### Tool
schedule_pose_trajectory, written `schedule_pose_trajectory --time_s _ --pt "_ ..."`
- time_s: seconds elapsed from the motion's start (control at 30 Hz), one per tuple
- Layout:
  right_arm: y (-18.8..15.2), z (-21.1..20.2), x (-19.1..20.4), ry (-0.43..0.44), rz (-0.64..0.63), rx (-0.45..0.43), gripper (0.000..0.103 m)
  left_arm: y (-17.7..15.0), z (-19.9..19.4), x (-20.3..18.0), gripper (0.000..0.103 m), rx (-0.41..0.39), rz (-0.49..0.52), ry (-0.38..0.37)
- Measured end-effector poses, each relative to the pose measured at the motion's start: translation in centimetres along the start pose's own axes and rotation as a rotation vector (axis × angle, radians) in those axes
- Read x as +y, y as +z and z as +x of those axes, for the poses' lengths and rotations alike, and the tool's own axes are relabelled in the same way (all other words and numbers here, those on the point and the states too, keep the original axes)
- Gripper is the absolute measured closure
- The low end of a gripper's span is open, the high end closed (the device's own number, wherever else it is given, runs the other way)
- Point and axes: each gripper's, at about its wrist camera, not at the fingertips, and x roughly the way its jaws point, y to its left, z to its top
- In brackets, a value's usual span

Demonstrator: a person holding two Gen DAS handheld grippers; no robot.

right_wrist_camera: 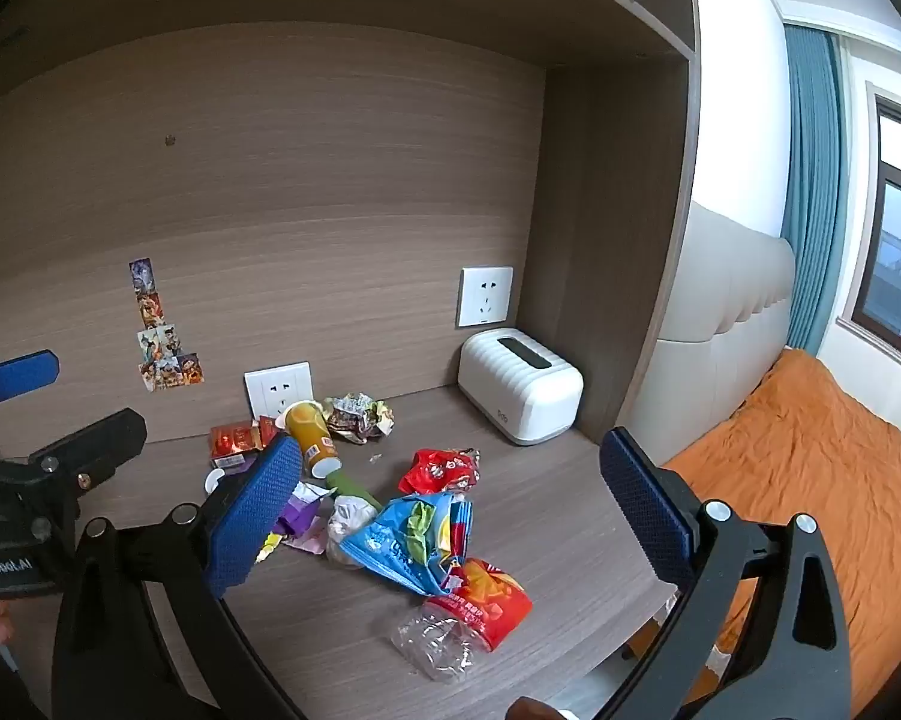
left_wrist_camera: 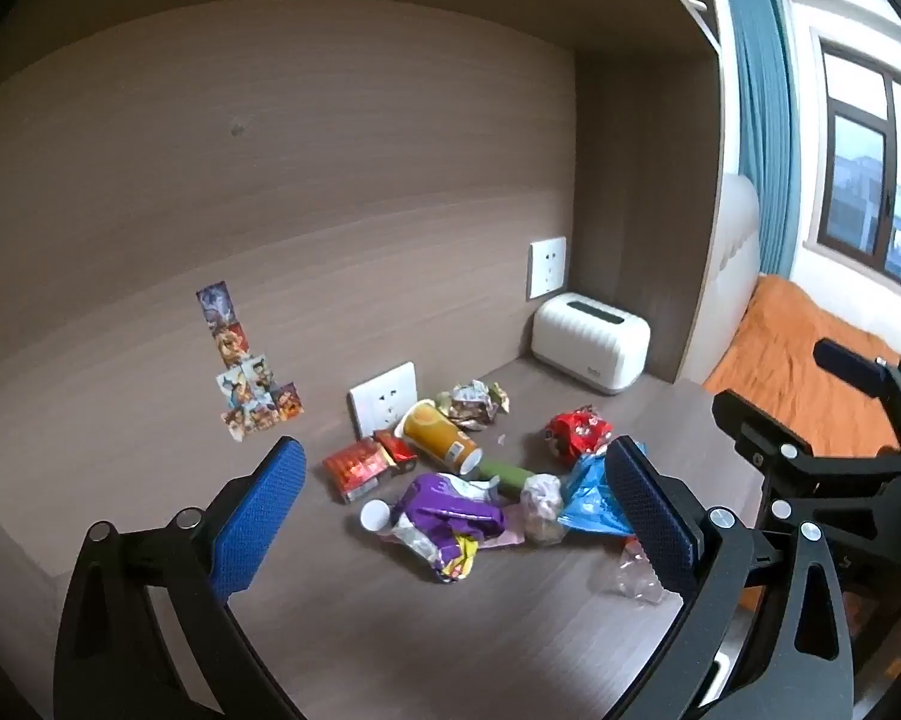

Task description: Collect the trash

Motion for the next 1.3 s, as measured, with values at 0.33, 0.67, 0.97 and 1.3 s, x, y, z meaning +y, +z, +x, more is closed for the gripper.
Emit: schedule_pose_trajectory --time_s 0.33,0.67,0.97,1.3 --pt "-0.05 0.34 0.05 -0.002 -0.004 0.002 0.004 0.42 -0.01 -0.44 0.005 -0.009 0.030 0.000" --pt "0.01 0.36 0.05 -0.001 -0.002 0.003 0.004 0.40 -0.04 -0.64 0.005 -0.016 0.030 -0.003" --pt "0.06 0.29 0.11 -0.009 -0.015 -0.007 0.004 0.11 0.06 -0.24 0.005 -0.013 0.000 -0.010" --pt "0.06 -0.02 0.07 -0.012 -0.013 -0.005 0.004 0.01 0.33 0.03 0.005 -0.008 -0.014 -0.018"
